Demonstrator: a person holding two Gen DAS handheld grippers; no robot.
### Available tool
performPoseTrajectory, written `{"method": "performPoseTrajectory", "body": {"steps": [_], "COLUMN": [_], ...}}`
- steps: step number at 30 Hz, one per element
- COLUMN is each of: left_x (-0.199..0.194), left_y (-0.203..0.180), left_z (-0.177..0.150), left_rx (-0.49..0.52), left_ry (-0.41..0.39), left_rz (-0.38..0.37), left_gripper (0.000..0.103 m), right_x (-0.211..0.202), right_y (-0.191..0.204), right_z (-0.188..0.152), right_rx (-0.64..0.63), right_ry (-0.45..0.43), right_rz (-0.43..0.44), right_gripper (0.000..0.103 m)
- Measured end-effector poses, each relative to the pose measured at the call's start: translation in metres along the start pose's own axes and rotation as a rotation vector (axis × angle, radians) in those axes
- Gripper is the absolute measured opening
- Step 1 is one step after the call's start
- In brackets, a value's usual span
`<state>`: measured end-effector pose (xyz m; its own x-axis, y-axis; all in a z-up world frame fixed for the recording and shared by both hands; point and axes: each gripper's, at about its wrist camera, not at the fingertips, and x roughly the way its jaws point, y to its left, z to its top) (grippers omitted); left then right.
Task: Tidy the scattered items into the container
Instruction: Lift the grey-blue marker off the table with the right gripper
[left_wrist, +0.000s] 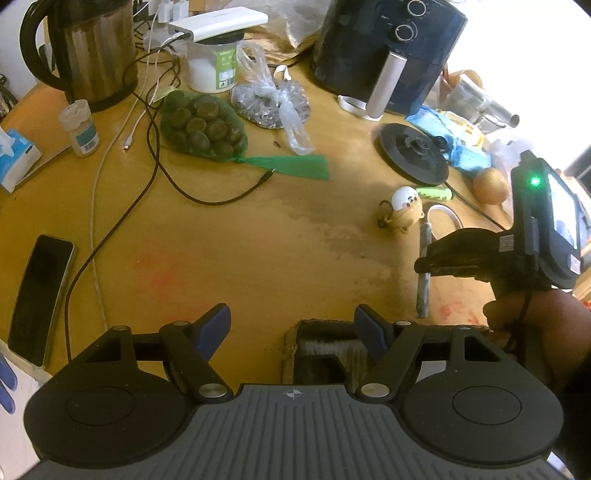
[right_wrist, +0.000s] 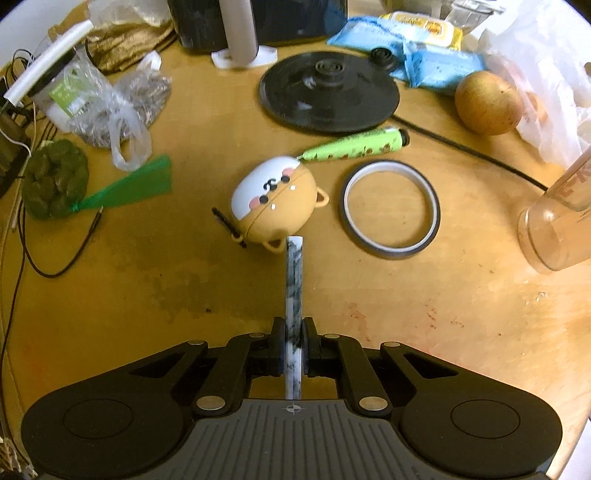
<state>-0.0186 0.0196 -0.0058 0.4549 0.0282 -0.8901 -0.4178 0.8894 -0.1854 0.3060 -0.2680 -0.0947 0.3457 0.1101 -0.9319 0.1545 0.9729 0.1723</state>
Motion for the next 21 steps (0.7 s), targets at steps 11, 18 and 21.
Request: {"method": "performPoseTrajectory", "body": {"steps": [11,18,21], "left_x": [-0.003,-0.005,-0.006], "left_y": [-0.006,-0.008,-0.009], "left_z": [0.0,-0.001,-0.001], "left_rx": [0.008,0.019,0.023], "left_ry": [-0.008,-0.016,-0.02], "left_rz": [-0.006,-0.008,-0.01], "left_gripper": [0.073,0.073,0.073], "right_x": [-0.024,-0.04,-0.047], "right_y": [-0.005,-0.012,-0.016], "right_z": [-0.005,-0.01,-0.012], "right_rx": [-0.028,-0.033,-0.033], "right_ry": [-0.089,-0.156,-0.185], "right_rz": [0.07,0.1,0.116], "right_gripper": [0.011,0.011,0.011]}}
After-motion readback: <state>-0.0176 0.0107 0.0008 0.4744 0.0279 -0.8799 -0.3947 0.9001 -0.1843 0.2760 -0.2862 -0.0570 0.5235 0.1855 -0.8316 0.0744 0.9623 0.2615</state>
